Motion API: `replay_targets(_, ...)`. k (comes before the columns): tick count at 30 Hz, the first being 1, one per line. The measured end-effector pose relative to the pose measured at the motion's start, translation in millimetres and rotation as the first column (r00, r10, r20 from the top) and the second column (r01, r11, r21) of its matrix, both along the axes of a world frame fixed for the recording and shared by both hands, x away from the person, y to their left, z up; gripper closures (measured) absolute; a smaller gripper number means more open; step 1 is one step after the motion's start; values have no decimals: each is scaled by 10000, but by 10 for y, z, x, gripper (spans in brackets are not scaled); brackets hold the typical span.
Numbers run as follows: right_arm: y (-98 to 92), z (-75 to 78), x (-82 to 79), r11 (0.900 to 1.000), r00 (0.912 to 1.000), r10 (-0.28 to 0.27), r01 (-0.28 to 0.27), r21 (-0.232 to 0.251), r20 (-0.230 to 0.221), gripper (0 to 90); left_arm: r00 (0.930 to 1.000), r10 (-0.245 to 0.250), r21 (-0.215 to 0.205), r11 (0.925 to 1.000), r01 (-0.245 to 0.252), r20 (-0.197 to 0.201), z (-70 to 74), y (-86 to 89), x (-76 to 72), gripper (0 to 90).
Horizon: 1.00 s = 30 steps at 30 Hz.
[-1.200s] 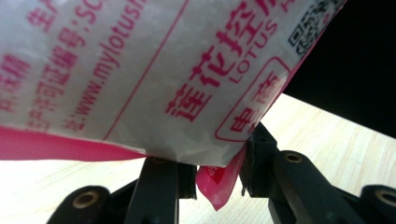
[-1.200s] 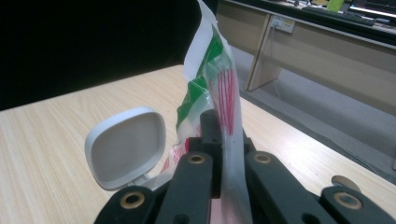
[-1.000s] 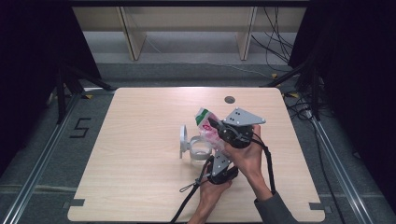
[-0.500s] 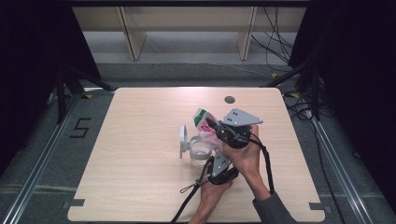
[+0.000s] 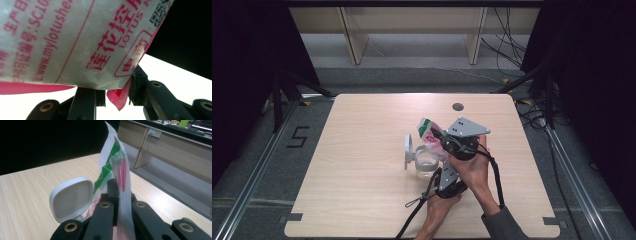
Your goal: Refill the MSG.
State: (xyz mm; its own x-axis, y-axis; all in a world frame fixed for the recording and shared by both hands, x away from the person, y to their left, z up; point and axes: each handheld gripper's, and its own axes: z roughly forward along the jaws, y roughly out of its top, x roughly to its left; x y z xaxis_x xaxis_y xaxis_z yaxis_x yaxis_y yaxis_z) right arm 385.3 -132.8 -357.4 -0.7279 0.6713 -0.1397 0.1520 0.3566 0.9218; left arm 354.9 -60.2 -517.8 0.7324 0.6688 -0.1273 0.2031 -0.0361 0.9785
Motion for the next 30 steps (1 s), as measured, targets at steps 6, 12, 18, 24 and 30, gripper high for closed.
replay_targets(6, 10, -25, 15, 10000, 10000, -5, 6, -4, 48, 900, 10000, -6, 66, 10000, 6, -25, -16, 6, 5, 710)
replay_targets(12, 2, 8, -5, 9999, 9999, 91, -92, 77, 90, 900, 9999, 78, 19, 10000, -79, 124, 14, 9, -15, 710)
replay_targets(18, 68, -34, -18, 10000, 10000, 8, -7, -73, 63, 900, 10000, 82, 3, 10000, -82, 44, -13, -3, -3, 710)
replay_targets(24, 54, -10, -21, 9999, 9999, 123, -123, 16, 57, 900, 9999, 13, -5, 10000, -12, 156, 3, 0, -11, 712)
replay_targets(30, 48, -21, -12, 9999, 9998, 157, -156, 72, -105, 900, 9998, 49, 1, 10000, -49, 195, -1, 2, -13, 712)
